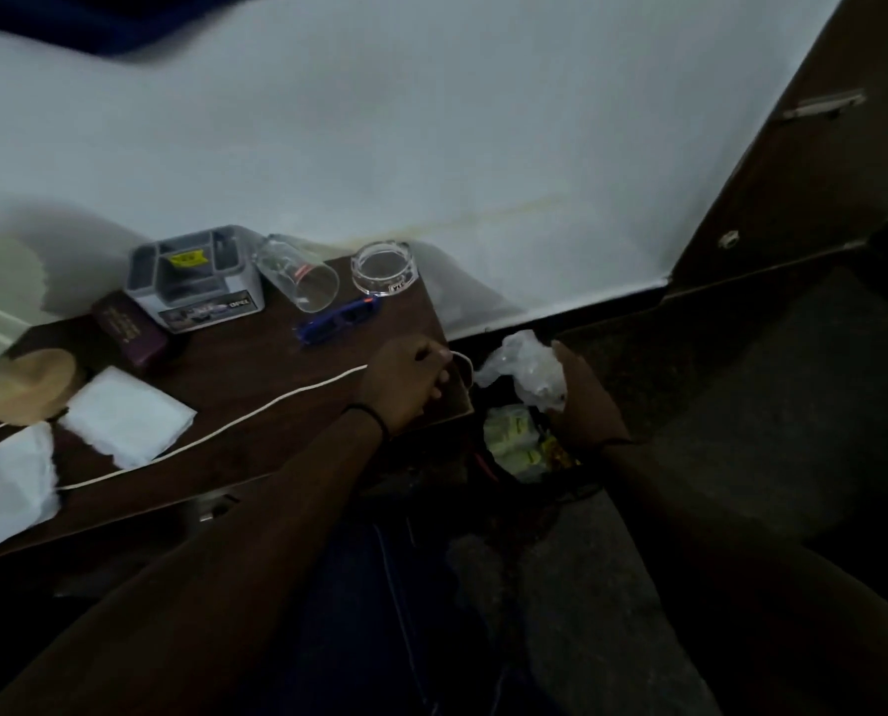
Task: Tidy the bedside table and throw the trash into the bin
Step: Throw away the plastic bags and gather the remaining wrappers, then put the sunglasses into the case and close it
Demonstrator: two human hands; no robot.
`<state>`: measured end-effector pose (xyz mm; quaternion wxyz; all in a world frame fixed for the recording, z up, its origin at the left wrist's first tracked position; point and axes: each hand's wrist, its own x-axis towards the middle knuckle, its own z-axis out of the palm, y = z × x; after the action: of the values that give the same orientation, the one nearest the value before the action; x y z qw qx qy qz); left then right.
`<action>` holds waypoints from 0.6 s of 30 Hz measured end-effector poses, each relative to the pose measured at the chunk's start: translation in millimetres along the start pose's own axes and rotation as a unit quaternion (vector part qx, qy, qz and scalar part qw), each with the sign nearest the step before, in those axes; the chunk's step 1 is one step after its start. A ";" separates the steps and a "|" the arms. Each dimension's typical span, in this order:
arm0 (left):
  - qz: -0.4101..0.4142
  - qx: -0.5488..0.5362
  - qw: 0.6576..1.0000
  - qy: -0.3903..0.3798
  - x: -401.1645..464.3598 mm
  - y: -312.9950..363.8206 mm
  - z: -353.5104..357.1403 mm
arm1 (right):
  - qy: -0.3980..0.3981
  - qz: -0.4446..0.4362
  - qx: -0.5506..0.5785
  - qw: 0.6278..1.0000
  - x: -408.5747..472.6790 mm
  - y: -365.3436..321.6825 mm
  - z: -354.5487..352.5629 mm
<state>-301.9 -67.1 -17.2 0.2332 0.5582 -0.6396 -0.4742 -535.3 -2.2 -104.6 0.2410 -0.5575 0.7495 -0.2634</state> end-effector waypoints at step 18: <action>-0.057 -0.046 0.994 0.080 -35.6 -24.9 -68.5 | -0.087 -0.028 -0.155 0.984 3.0 -81.5 -9.3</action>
<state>-223.4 -55.8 -0.3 0.2818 0.6186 -0.5635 -0.4695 -484.4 -23.4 -43.8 0.2089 -0.6297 0.7414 -0.1011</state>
